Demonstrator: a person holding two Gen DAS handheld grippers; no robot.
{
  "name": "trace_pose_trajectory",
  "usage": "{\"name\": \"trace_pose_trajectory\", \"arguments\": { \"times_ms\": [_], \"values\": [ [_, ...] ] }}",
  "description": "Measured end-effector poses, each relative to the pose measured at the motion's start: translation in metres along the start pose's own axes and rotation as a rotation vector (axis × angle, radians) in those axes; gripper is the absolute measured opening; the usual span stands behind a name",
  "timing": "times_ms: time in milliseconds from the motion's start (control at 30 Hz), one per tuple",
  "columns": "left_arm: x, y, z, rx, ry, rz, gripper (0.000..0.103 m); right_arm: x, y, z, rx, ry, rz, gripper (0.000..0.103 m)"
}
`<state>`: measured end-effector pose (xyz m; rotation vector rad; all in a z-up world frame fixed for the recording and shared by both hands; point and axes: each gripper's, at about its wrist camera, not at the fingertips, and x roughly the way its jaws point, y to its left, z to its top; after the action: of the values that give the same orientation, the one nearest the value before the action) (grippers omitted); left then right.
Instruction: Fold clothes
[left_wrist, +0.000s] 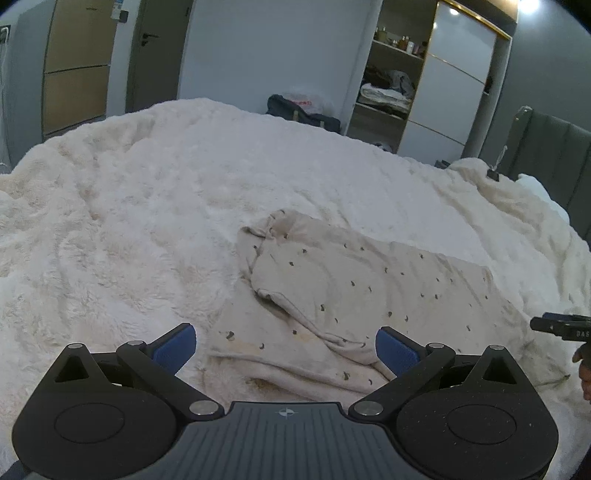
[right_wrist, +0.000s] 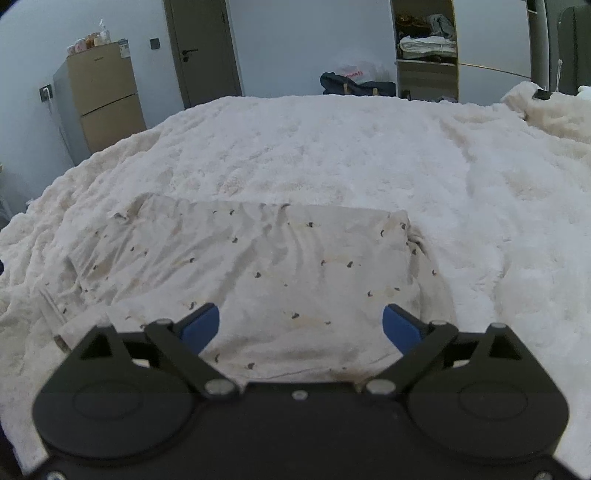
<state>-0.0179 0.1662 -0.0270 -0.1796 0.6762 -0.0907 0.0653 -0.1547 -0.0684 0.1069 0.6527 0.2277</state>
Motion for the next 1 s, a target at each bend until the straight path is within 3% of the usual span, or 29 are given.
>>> {"name": "trace_pose_trajectory", "arguments": {
  "times_ms": [1000],
  "values": [
    [0.009,-0.012,-0.004,0.040,0.030,0.004,0.103,0.004,-0.005,0.001,-0.007,-0.005,0.002,0.096]
  ]
}}
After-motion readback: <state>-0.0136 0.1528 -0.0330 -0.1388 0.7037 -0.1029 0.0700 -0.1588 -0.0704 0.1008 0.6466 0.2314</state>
